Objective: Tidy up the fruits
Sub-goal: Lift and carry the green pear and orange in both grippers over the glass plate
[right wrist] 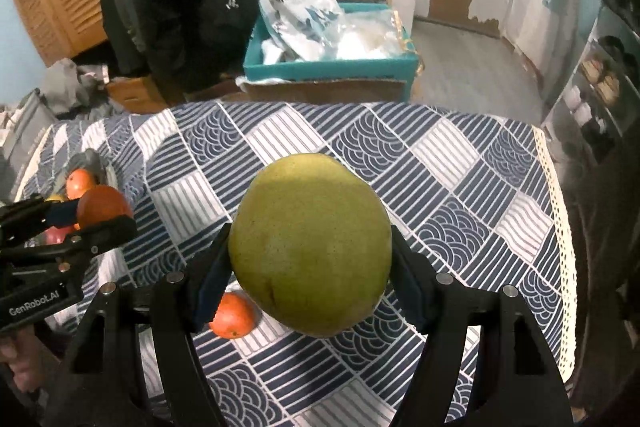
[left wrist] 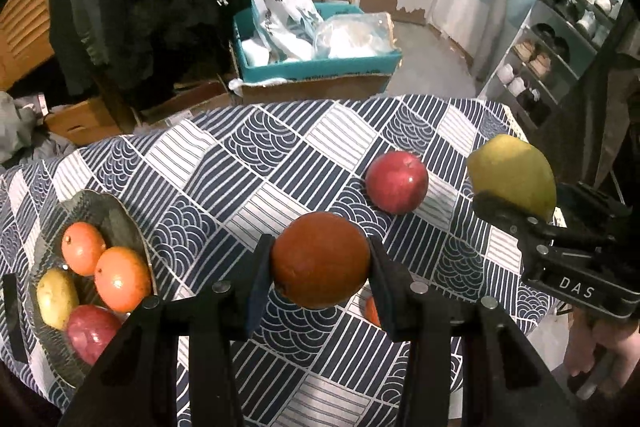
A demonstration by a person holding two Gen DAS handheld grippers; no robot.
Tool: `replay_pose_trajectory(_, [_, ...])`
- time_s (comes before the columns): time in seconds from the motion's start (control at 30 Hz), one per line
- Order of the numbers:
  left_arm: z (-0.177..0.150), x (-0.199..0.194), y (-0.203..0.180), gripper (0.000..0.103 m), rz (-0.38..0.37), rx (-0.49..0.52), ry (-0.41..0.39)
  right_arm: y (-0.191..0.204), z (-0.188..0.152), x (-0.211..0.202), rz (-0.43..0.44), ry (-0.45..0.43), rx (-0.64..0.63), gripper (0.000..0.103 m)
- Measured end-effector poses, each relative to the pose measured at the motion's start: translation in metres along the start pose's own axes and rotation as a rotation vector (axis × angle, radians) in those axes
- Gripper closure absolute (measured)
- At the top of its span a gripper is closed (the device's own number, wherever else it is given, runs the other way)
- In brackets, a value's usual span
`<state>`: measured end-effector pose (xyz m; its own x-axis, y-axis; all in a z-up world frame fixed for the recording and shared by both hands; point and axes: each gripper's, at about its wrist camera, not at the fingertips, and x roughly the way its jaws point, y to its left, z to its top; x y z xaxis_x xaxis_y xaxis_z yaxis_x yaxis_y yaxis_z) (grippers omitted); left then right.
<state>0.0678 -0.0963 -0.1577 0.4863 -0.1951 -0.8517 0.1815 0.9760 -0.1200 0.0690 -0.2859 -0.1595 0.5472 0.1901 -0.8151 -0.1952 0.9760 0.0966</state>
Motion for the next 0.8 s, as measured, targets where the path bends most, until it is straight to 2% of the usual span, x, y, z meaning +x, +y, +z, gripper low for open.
replay_pose_trajectory(0.47, [0.002,-0.049,0.012,0.057,0.021,-0.006,-0.105,0.022,0.013,-0.031,0.021,-0.079,-0.042,0.031])
replay_pose_trajectory(0.8, [0.003,-0.072,0.025,0.057,0.024,-0.024,-0.145,0.046,0.022,-0.052,0.044,-0.126,-0.088,0.031])
